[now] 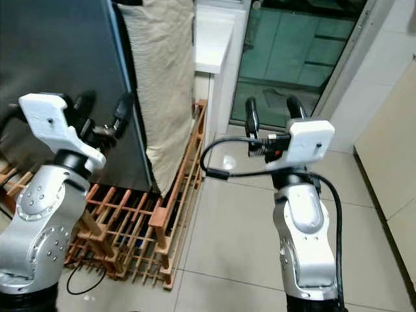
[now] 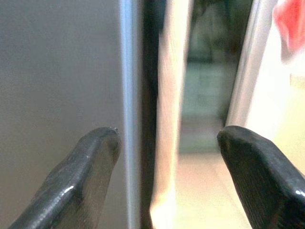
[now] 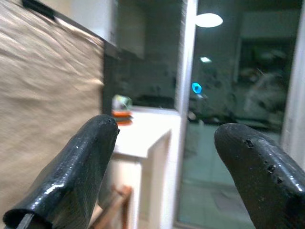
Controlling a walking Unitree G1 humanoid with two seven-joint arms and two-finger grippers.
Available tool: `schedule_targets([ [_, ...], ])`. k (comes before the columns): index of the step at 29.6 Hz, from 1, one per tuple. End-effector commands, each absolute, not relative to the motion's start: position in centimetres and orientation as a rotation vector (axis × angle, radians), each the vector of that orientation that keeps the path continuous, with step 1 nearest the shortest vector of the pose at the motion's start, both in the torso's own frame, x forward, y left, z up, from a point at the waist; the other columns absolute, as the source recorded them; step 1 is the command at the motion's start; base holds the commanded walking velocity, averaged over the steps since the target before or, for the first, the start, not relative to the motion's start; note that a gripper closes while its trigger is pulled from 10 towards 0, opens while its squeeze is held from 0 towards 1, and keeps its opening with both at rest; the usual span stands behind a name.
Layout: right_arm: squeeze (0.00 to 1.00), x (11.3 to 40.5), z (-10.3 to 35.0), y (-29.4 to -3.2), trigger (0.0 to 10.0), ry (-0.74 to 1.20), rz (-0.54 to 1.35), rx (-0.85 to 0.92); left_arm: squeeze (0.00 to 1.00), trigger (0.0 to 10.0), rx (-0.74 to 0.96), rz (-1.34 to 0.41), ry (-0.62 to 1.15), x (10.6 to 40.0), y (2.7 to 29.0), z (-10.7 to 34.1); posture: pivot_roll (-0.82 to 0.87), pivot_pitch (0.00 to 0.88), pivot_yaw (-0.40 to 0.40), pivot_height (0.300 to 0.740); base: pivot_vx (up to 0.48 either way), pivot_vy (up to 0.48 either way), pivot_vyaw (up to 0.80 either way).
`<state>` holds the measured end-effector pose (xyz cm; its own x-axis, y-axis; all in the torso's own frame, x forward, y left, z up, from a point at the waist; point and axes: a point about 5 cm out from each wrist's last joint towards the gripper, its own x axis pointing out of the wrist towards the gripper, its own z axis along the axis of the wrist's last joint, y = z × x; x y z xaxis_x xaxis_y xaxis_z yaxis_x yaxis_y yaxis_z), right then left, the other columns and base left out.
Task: Restocking fridge
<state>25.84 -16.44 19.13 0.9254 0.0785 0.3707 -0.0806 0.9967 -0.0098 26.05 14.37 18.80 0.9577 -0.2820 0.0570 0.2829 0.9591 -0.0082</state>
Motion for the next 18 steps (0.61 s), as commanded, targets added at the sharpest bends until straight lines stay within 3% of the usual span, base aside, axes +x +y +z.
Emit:
schedule_targets([
  [1,0.00,26.0,18.4,-17.0,10.0,-0.349,0.066,0.021,0.00,10.0,-0.013,-0.298,-0.021,26.1,14.2,18.2,-0.04,0.000,-0.014,0.740,0.000,0.000,0.00],
  [18,0.00,25.8,16.1,-17.8,10.0,-0.270,0.067,0.003,0.00,10.0,-0.057,-0.146,-0.078,27.0,14.5,18.3,-0.08,0.000,-0.025,0.740,0.000,0.000,0.00],
])
